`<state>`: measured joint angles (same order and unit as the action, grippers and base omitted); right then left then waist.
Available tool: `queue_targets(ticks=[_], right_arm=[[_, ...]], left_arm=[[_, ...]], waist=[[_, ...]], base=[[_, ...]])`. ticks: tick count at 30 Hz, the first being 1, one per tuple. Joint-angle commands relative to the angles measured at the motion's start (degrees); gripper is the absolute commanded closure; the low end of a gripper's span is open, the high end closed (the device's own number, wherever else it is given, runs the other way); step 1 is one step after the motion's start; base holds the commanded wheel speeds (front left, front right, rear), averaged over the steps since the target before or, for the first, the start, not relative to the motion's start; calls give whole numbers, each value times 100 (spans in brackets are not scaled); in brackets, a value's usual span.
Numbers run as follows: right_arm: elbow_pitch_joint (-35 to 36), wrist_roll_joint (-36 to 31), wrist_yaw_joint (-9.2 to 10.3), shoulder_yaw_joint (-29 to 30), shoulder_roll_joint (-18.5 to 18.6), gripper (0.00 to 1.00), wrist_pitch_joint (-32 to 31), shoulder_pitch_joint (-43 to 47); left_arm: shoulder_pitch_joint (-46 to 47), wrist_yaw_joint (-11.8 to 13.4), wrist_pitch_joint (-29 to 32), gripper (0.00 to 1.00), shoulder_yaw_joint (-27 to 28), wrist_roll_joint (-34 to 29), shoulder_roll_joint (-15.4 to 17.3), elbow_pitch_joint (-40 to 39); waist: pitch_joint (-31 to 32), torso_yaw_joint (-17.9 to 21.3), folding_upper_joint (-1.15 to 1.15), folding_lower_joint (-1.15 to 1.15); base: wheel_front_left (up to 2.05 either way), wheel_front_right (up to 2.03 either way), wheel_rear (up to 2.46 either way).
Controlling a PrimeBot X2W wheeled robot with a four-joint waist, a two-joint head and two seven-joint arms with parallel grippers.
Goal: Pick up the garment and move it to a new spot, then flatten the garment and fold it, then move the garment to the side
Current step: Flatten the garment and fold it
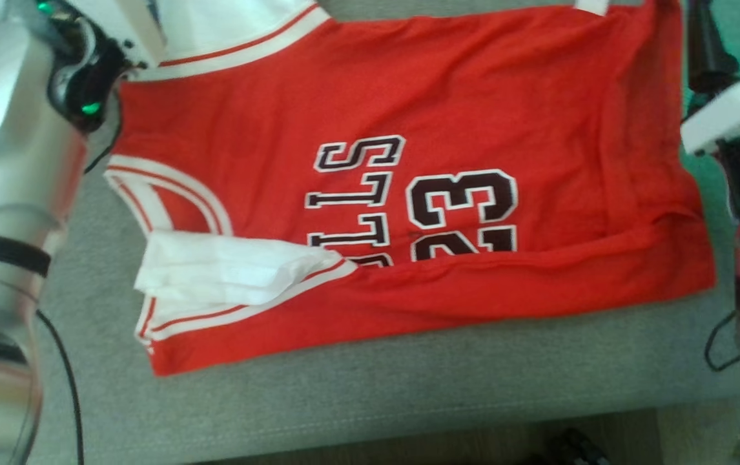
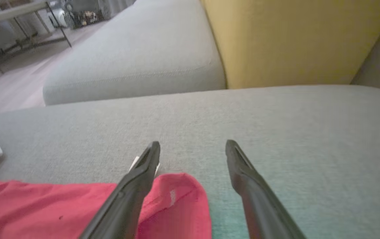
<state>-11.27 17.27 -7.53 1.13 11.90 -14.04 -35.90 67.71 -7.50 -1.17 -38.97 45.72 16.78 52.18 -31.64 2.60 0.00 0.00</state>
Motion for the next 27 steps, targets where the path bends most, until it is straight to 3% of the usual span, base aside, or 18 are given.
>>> queue_targets(ticks=[1, 6, 14, 15, 16, 17, 22, 27], right_arm=[[129, 51, 4, -144, 58, 0, -100, -55], [-297, 67, 4, -422, 302, 0, -880, -430], [-271, 42, 4, -184, 479, 0, -1817, -359], [-259, 12, 4, -144, 487, 31, -1894, -325], [-271, 7, 4, -86, 466, 75, -2003, -286], [-258, 29, 4, -40, 436, 100, -2082, -259], [-139, 24, 4, 216, 362, 100, -2198, -217], [75, 70, 4, 263, 317, 100, -1805, -351]], left_arm=[[247, 1, -61, 100, 82, 49, 210, -88], [333, 1, -252, 100, -174, 209, 113, -72], [389, 1, -523, 100, -516, 506, 63, -24], [401, 1, -552, 100, -553, 540, 72, -17], [412, 1, -581, 100, -587, 577, 77, -11], [426, 1, -611, 100, -622, 612, 83, -7], [525, 1, -817, 100, -778, 759, 121, -34], [631, 1, -1065, 100, -870, 878, 178, -78]], waist=[[-3, -91, 0, 0], [-3, -234, 0, 0], [22, -375, 0, 0], [20, -381, 0, 0], [20, -391, 0, 0], [23, -402, 0, 0], [41, -456, 0, 0], [116, -484, 0, 0]], base=[[0, 0, 0], [0, 0, 0], [0, 0, 0], [0, 0, 0], [0, 0, 0], [0, 0, 0], [0, 0, 0], [0, 0, 0]])
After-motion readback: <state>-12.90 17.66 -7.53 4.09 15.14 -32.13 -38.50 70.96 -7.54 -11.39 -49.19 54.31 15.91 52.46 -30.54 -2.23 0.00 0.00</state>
